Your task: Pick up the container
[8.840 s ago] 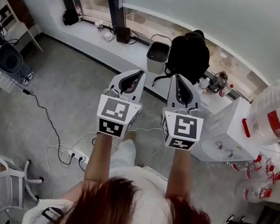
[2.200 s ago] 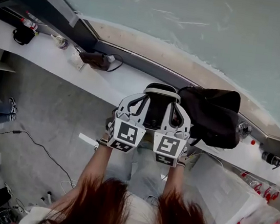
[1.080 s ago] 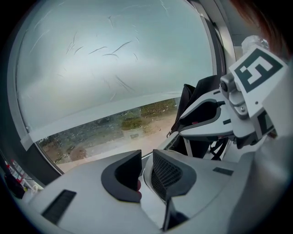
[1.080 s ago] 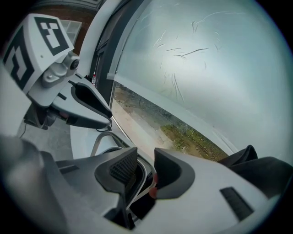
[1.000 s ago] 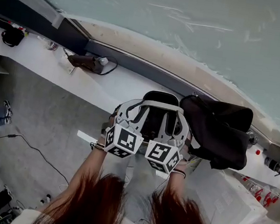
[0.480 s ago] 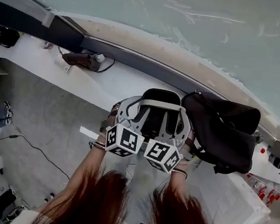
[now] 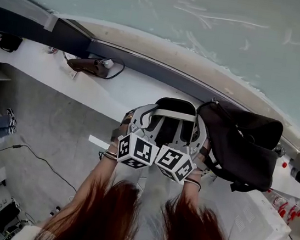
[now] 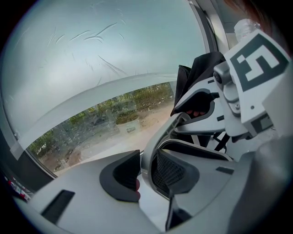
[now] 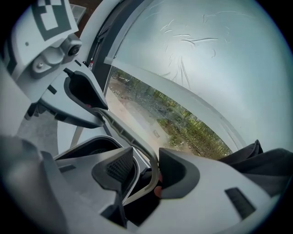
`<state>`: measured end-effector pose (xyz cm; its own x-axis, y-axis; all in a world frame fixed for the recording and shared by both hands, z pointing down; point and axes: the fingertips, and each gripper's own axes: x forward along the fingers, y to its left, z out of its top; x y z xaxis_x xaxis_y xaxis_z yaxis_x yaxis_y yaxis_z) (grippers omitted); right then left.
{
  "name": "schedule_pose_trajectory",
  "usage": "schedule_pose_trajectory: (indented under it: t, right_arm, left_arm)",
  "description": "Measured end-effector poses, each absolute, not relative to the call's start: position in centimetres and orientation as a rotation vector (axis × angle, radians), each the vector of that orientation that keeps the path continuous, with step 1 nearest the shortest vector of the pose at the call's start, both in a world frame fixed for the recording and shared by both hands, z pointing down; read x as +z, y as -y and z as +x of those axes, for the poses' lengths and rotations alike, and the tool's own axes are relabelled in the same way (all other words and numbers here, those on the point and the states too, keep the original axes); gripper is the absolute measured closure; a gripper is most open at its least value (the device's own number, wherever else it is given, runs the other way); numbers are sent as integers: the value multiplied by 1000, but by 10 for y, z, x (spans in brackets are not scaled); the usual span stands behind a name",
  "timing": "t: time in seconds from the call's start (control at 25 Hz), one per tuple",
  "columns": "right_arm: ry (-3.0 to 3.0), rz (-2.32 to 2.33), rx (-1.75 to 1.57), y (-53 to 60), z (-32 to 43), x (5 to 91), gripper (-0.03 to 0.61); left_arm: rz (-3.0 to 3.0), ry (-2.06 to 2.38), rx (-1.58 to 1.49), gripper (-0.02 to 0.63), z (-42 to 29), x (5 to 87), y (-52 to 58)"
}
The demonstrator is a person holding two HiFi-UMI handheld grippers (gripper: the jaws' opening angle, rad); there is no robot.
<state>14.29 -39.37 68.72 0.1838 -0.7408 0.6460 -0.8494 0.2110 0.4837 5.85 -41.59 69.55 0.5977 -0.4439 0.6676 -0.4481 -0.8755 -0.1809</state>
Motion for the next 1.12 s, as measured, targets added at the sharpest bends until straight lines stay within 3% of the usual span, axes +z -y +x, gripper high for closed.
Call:
schedule_pose_trajectory:
  t: [0.24,0.48,1.12]
  right_arm:
    - [1549,1568,119,403,147,693,408]
    - [1499,1609,58,404,154,690,453]
    - [1546,1550,-32,379,149,678,468]
  left_arm:
    - [2781,829,1154,531,52,699,420]
    - [2774,853,1156,532,52,699,420]
    - [2769,984,1089,531,49,690,404]
